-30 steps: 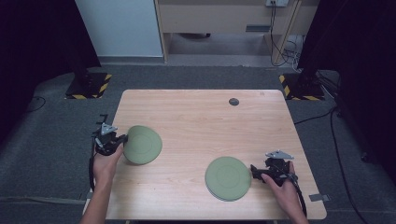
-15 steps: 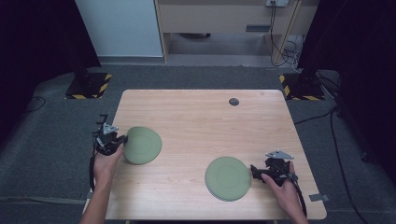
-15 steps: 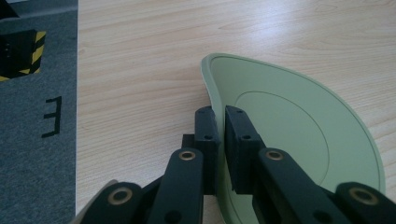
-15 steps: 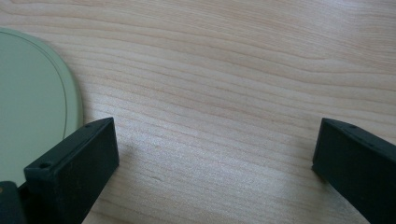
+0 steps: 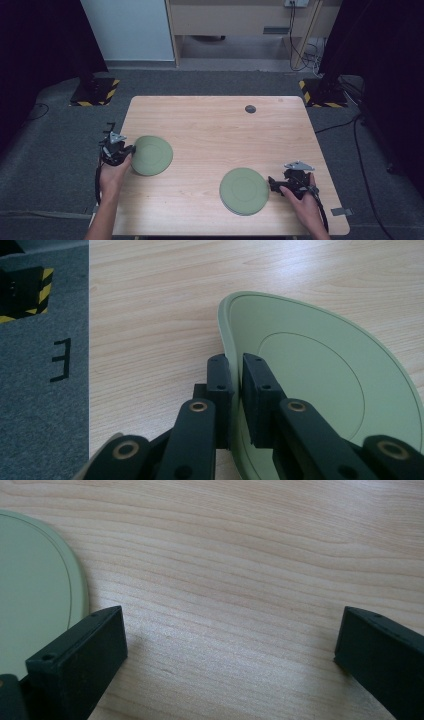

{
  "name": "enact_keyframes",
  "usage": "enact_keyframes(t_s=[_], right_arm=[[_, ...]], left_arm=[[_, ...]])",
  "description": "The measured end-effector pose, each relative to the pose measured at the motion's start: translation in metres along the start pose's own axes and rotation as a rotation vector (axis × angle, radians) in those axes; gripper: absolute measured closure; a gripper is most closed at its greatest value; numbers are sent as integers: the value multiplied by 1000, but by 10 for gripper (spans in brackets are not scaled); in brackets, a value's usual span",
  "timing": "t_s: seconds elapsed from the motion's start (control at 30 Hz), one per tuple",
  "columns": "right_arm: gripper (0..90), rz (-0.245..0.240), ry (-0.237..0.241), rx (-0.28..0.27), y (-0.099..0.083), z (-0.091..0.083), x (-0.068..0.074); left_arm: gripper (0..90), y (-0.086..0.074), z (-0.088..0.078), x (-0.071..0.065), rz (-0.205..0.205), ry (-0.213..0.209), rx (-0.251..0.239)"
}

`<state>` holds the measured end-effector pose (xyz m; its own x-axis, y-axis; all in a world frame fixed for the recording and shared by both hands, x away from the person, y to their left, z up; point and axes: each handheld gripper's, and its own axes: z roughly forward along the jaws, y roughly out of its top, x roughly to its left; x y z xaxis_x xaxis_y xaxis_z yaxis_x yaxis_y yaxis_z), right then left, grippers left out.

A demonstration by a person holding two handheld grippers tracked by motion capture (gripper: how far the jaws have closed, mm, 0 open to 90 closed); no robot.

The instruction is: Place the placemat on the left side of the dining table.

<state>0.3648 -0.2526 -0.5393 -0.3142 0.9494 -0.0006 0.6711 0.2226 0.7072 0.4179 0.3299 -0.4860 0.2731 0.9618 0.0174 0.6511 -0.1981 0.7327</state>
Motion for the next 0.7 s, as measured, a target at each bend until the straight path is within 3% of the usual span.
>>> enact_keyframes(t_s=[0.5, 0.53, 0.63, 0.67, 0.7], right_arm=[[6, 0, 0, 0, 0, 0, 0], [6, 0, 0, 0, 0, 0, 0], [6, 0, 0, 0, 0, 0, 0], [6, 0, 0, 0, 0, 0, 0], [6, 0, 0, 0, 0, 0, 0]], left_arm=[[787, -1, 0, 5, -16, 14, -4], [755, 0, -1, 5, -10, 35, -1], [698, 1, -2, 6, -11, 47, -15], [585, 5, -4, 5, -3, 67, -23], [553, 5, -4, 5, -3, 67, -23]])
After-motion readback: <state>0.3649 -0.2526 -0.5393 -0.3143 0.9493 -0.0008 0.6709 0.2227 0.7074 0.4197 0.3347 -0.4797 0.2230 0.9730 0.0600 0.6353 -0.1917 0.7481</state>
